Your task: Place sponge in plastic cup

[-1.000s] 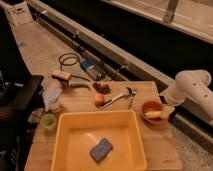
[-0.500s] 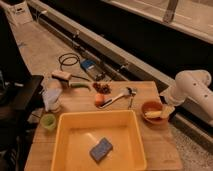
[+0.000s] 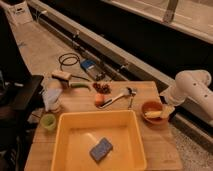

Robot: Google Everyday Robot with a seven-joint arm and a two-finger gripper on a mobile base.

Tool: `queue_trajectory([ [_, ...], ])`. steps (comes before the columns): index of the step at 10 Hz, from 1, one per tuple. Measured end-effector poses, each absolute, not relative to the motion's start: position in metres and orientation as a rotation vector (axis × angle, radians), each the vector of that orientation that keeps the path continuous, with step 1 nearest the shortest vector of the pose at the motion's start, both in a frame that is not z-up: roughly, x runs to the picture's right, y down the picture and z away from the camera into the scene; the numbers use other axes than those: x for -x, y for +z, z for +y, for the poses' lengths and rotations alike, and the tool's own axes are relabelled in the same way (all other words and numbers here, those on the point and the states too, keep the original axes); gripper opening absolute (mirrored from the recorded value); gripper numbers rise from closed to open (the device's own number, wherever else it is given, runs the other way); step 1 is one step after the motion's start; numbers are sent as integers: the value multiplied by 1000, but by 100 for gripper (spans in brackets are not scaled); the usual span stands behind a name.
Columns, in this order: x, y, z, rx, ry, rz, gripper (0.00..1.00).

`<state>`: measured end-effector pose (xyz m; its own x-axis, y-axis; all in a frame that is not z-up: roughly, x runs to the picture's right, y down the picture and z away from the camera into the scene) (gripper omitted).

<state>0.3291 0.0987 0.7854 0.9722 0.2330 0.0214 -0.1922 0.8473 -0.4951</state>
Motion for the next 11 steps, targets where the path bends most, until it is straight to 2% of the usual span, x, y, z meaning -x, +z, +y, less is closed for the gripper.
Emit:
queue_trajectory([
  [3,-329,784,97,509,219,-76,78],
  [5,-318,778,79,487,151,-63,78],
  [8,-272,748,43,446,16,-80,78],
  [11,-200,727,40,439,-164,-159,78],
])
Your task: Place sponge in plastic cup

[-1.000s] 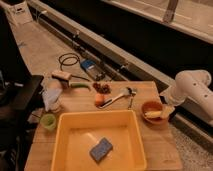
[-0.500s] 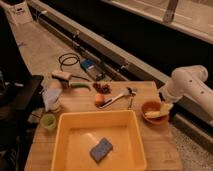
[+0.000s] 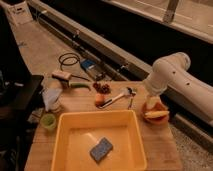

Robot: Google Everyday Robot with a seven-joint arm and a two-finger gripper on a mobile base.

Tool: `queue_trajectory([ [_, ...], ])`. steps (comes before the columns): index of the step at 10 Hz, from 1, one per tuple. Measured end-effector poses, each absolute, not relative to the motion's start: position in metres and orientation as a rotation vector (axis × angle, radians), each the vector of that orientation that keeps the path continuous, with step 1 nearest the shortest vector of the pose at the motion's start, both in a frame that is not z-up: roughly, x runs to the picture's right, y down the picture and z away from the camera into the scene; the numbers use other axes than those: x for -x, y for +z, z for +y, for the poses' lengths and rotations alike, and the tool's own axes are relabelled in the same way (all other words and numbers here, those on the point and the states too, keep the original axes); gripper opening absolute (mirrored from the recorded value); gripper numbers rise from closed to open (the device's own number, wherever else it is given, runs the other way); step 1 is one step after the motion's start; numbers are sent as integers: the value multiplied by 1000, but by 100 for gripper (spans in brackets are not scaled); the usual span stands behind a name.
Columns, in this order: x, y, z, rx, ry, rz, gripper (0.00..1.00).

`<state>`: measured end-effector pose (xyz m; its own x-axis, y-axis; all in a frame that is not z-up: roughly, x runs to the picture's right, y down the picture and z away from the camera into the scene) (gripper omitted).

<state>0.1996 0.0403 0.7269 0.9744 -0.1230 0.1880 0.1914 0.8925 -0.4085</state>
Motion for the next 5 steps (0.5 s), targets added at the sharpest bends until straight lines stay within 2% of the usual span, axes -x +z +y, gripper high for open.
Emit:
queue_trajectory([
  [3,-135,706,86,506,-370,-284,78],
  [5,-124,697,112,548,-440,-320,78],
])
